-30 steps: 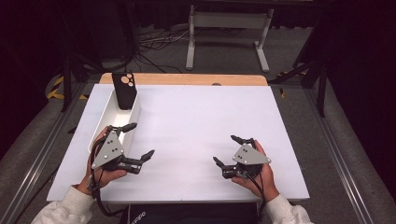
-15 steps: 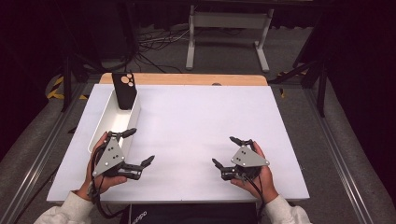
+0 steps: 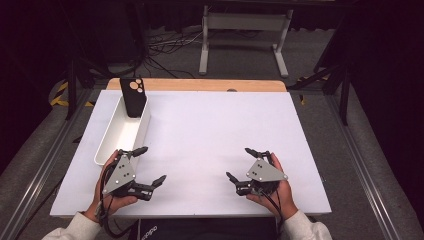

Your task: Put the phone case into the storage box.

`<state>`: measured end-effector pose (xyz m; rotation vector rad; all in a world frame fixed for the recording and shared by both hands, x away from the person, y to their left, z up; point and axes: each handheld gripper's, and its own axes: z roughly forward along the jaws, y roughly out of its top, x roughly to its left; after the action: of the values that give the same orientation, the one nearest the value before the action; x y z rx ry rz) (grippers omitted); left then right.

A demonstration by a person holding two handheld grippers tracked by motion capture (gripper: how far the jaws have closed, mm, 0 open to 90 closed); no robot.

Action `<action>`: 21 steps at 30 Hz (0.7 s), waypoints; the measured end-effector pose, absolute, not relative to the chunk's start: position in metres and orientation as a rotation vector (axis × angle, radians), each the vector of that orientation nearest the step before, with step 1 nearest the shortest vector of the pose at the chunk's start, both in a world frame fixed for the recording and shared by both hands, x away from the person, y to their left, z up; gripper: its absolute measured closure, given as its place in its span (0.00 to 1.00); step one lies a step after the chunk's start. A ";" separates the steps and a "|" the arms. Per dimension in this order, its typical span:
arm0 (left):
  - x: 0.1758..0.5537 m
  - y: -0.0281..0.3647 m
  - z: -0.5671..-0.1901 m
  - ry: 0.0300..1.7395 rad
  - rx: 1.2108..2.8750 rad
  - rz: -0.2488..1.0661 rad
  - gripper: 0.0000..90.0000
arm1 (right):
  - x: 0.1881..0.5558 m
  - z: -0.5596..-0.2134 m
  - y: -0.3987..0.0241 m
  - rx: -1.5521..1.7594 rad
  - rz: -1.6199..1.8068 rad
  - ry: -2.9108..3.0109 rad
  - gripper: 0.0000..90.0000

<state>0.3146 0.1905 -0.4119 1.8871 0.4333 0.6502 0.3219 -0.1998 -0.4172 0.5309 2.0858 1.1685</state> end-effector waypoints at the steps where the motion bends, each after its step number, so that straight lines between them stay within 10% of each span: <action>1: 0.314 0.191 -0.413 0.432 1.894 0.652 0.05 | 0.322 -0.417 -0.200 0.532 1.168 2.084 0.11; 21: 0.315 0.200 -0.421 0.485 1.895 0.626 0.05 | 0.321 -0.417 -0.201 0.533 1.177 2.090 0.10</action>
<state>0.3146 0.2001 -0.4214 1.8951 0.4847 0.6256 0.3211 -0.2008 -0.4169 0.5329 2.0903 1.1767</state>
